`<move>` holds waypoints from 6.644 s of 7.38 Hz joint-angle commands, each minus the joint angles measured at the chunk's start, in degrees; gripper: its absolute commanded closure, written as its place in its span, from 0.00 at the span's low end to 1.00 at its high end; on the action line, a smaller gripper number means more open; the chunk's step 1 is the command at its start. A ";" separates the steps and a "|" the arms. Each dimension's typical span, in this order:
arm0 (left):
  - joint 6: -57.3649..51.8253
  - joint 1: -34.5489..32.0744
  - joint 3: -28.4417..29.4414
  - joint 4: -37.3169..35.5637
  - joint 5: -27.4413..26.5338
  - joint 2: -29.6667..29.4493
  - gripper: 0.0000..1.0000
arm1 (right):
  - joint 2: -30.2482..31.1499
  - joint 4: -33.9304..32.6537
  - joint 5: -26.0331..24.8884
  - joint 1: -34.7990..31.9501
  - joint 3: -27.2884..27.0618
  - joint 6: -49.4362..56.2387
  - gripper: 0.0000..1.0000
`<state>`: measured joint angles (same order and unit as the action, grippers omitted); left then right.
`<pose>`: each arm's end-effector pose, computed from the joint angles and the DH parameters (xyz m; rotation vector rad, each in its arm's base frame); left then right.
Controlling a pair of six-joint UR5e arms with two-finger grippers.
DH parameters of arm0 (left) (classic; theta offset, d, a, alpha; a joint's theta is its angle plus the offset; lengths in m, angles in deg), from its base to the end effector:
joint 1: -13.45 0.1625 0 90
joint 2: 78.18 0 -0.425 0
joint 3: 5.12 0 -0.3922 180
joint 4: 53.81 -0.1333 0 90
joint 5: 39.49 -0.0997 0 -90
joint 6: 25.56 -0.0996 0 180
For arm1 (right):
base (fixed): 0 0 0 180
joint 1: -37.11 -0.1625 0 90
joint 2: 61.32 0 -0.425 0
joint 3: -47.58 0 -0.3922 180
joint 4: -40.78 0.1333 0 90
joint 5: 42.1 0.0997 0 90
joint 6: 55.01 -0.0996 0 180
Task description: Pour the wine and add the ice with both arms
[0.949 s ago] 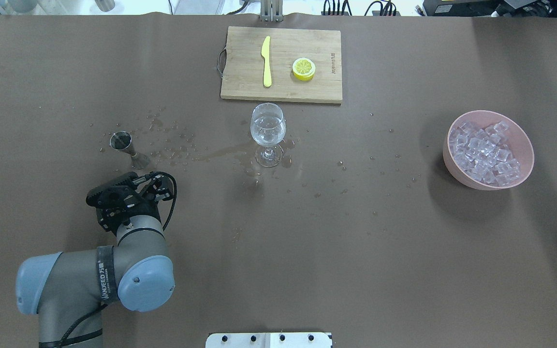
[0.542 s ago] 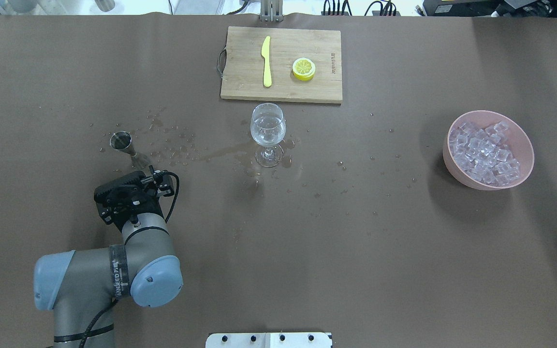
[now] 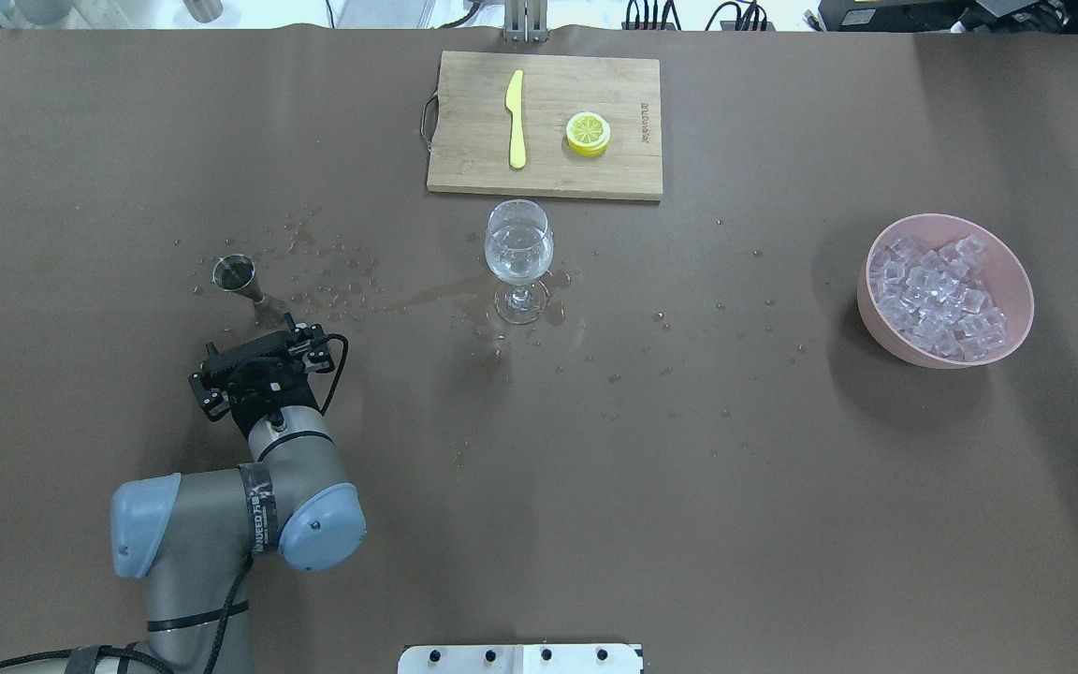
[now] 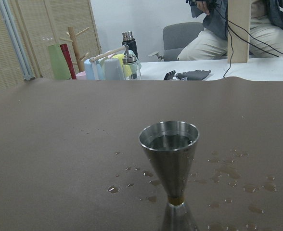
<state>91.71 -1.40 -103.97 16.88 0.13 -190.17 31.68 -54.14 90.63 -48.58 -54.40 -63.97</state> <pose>0.5322 -0.3584 0.3978 0.8740 0.2894 -0.7725 0.0302 -0.4734 0.5916 -0.0190 -0.7483 0.0509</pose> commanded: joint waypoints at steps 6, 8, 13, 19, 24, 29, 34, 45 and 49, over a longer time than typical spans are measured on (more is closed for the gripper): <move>-1.79 -4.57 7.71 4.82 -2.09 -3.06 0.09 | 0.00 0.00 0.07 0.00 0.11 0.00 0.00; -1.61 -4.49 8.14 4.99 -2.09 -3.06 0.35 | 0.00 0.00 0.07 0.00 0.20 0.00 0.00; -6.05 -4.75 7.49 14.75 -2.09 -3.23 1.00 | 0.09 0.00 0.07 0.00 0.12 0.00 0.00; -24.63 -5.90 -6.52 14.84 -2.09 -4.36 1.00 | 0.17 0.00 1.12 0.00 0.12 -0.09 0.00; -27.80 -2.13 -7.67 15.10 -6.37 -14.82 1.00 | -0.27 0.17 2.17 0.00 2.04 -0.09 0.00; -41.58 1.58 -10.67 14.49 -6.93 -17.37 1.00 | -0.44 0.61 3.84 0.09 5.38 -0.09 0.00; -46.17 1.49 -9.61 12.73 -0.96 -20.02 1.00 | -0.70 1.05 3.85 0.09 4.78 0.17 0.00; -54.94 -4.31 -9.61 -10.55 18.64 -27.75 1.00 | -1.85 1.05 3.93 0.00 4.69 0.18 0.00; -60.22 -5.72 -7.50 -21.02 21.90 -33.20 1.00 | -1.85 1.05 3.94 0.00 4.86 0.18 0.00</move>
<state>32.88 -6.72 -112.36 -1.99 21.17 -221.93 29.83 -53.09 94.60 -48.58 -49.68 -63.80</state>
